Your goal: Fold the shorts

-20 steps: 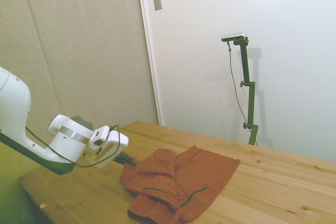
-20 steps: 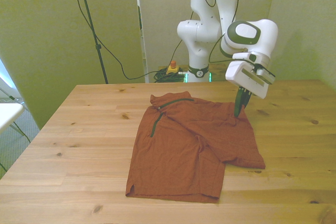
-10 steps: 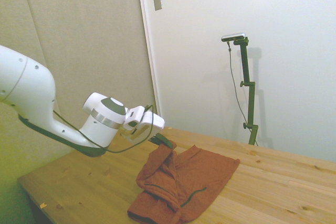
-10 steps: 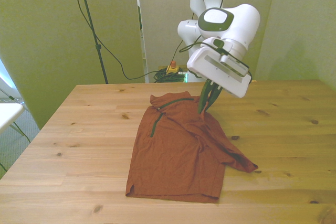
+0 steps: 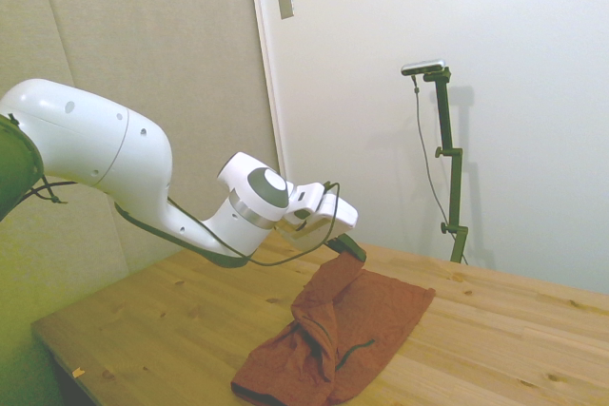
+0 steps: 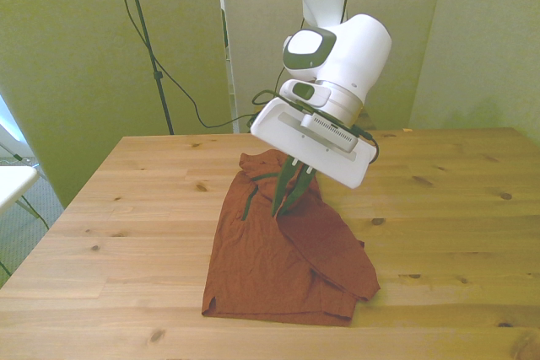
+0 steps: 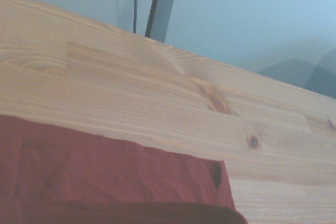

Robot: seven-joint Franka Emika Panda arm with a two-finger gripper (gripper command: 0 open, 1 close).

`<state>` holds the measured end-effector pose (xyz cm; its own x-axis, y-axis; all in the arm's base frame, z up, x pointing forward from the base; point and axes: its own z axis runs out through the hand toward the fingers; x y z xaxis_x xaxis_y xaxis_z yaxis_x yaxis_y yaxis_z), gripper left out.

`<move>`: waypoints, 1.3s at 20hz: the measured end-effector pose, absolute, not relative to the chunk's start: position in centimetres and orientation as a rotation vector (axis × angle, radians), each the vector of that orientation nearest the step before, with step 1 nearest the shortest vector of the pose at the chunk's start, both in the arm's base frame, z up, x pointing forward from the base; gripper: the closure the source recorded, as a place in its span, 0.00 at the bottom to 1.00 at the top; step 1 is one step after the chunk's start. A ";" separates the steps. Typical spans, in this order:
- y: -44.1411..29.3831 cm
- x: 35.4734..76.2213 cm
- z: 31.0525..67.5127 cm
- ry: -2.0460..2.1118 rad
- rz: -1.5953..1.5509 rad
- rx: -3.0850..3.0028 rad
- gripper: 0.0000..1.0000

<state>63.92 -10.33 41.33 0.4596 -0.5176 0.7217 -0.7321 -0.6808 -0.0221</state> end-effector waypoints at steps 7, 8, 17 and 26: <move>-14.4 67.0 42.6 -1.175 1.029 2.407 1.00; -15.0 67.4 42.5 -1.186 1.026 2.404 1.00; -21.5 70.2 39.6 -1.351 0.970 2.360 0.00; -25.8 72.0 40.6 -1.427 0.989 2.332 0.00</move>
<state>72.00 -25.85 40.55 0.2962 -0.6978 0.6521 -0.8558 -0.4970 -0.1431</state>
